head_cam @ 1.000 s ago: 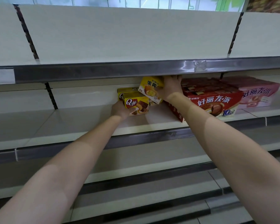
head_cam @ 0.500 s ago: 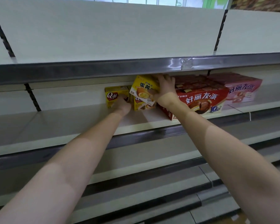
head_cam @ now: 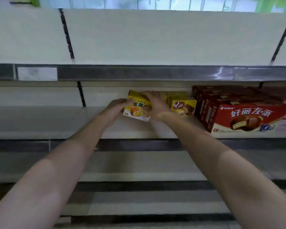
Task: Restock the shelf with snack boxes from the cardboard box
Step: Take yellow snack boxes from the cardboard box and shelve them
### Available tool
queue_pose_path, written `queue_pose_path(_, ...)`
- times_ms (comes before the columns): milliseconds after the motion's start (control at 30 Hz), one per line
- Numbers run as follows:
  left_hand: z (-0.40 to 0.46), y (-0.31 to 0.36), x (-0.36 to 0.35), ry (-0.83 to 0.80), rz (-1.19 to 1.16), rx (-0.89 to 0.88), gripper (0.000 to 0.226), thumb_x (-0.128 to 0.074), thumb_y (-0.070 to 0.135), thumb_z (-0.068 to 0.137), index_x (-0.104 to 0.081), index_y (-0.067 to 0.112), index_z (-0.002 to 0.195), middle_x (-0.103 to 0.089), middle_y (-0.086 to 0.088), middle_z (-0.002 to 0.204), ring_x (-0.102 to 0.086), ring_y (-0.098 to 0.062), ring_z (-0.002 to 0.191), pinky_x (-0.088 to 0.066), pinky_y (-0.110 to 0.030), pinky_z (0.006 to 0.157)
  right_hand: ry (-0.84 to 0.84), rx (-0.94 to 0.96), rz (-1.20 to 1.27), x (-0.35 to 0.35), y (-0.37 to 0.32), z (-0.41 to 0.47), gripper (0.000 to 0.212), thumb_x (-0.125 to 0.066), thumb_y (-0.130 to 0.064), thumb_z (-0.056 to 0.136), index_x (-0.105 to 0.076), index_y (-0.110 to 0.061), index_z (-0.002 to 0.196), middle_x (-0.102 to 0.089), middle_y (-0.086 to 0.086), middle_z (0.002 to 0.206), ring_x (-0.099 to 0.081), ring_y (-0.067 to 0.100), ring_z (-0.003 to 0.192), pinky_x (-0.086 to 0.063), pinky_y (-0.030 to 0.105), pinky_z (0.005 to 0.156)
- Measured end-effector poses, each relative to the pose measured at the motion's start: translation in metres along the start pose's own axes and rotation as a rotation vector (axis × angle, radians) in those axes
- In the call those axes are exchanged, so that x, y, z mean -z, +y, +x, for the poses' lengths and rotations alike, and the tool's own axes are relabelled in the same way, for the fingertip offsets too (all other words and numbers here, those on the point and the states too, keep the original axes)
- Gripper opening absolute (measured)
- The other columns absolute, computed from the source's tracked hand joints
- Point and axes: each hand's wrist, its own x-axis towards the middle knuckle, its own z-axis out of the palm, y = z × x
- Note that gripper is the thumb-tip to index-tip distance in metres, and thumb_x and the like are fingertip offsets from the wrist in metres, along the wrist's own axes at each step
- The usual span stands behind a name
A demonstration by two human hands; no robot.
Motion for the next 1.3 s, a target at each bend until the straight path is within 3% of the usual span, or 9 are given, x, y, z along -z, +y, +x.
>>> queue_pose_path(133, -0.006, -0.016, 0.040, 0.168, 0.130, 0.015, 0.052, -0.083, 0.019, 0.077, -0.061, 0.007, 0.123, -0.070, -0.003, 0.103, -0.068, -0.020, 0.095, -0.053, -0.027, 0.081, 0.048, 0.018, 0.052, -0.027, -0.027, 0.016, 0.054, -0.066, -0.009, 0.088, -0.051, -0.013, 0.139, -0.045, 0.017, 0.139, -0.041, 0.034, 0.129, -0.032, 0.036, 0.109)
queue_pose_path(267, 0.000, -0.036, 0.065, 0.295, 0.208, 0.100, 0.073, -0.089, 0.037, 0.067, -0.058, 0.005, 0.125, -0.068, -0.010, 0.119, -0.066, -0.025, 0.107, -0.053, -0.039, 0.095, 0.078, -0.104, 0.020, -0.049, -0.032, 0.030, 0.040, -0.065, -0.015, 0.090, -0.058, -0.002, 0.126, -0.053, 0.020, 0.129, -0.051, 0.034, 0.119, -0.041, 0.036, 0.097)
queue_pose_path(333, 0.004, -0.042, 0.069, 0.299, 0.211, 0.113, 0.066, -0.087, 0.036, 0.072, -0.056, 0.005, 0.122, -0.066, -0.007, 0.119, -0.064, -0.025, 0.108, -0.051, -0.040, 0.098, 0.062, -0.198, 0.100, -0.062, -0.030, 0.033, 0.026, -0.065, -0.020, 0.089, -0.064, -0.002, 0.108, -0.065, 0.020, 0.110, -0.061, 0.035, 0.106, -0.043, 0.034, 0.076)
queue_pose_path(433, 0.021, -0.050, 0.070, 0.336, 0.227, 0.087, 0.070, -0.087, 0.041, 0.069, -0.052, 0.009, 0.121, -0.066, -0.011, 0.121, -0.064, -0.027, 0.109, -0.051, -0.045, 0.098, 0.072, -0.252, 0.165, -0.082, -0.020, 0.037, 0.019, -0.065, -0.026, 0.091, -0.059, -0.012, 0.078, -0.068, 0.021, 0.092, -0.065, 0.036, 0.091, -0.027, 0.028, 0.061)
queue_pose_path(700, 0.053, -0.040, 0.045, 0.334, 0.484, 0.023, 0.041, -0.075, 0.031, 0.086, -0.045, 0.011, 0.106, -0.058, -0.007, 0.101, -0.054, -0.022, 0.088, -0.034, -0.024, 0.057, 0.134, -0.351, 0.193, -0.093, -0.013, 0.048, 0.031, -0.054, -0.023, 0.097, -0.063, -0.001, 0.117, -0.070, 0.018, 0.107, -0.063, 0.036, 0.104, -0.033, 0.029, 0.066)
queue_pose_path(933, 0.071, -0.035, 0.036, 0.351, 0.514, 0.043, 0.037, -0.074, 0.029, 0.084, -0.059, 0.009, 0.112, -0.068, -0.013, 0.111, -0.066, -0.030, 0.101, -0.054, -0.034, 0.081, 0.100, -0.431, 0.308, -0.089, -0.015, 0.042, 0.024, -0.053, -0.009, 0.093, -0.063, -0.005, 0.114, -0.067, 0.013, 0.116, -0.059, 0.029, 0.112, -0.044, 0.030, 0.088)
queue_pose_path(1067, 0.065, -0.030, 0.031, 0.372, 0.592, 0.031, 0.044, -0.070, 0.015, 0.084, -0.052, 0.003, 0.123, -0.062, -0.020, 0.121, -0.061, -0.037, 0.110, -0.052, -0.036, 0.084, 0.103, -0.422, 0.297, -0.081, -0.014, 0.037, 0.027, -0.054, -0.012, 0.094, -0.063, -0.008, 0.119, -0.066, 0.006, 0.113, -0.060, 0.024, 0.109, -0.042, 0.026, 0.083)
queue_pose_path(1167, 0.061, -0.029, 0.027, 0.492, 0.658, -0.086, 0.070, -0.071, 0.007, 0.077, -0.038, 0.004, 0.138, -0.045, -0.023, 0.131, -0.049, -0.040, 0.117, -0.048, -0.047, 0.096, 0.151, -0.437, 0.198, -0.072, -0.009, 0.029, 0.028, -0.056, -0.012, 0.096, -0.063, -0.007, 0.123, -0.066, 0.015, 0.122, -0.059, 0.032, 0.114, -0.046, 0.031, 0.088)
queue_pose_path(1300, 0.053, -0.020, 0.004, 0.459, 0.852, -0.369, 0.037, -0.058, 0.004, 0.082, -0.053, 0.001, 0.119, -0.052, -0.023, 0.119, -0.048, -0.039, 0.111, -0.044, -0.043, 0.090, 0.214, -0.519, 0.098, -0.053, 0.011, 0.009, 0.024, -0.057, -0.010, 0.096, -0.062, -0.008, 0.119, -0.066, 0.013, 0.119, -0.061, 0.031, 0.112, -0.049, 0.036, 0.093)
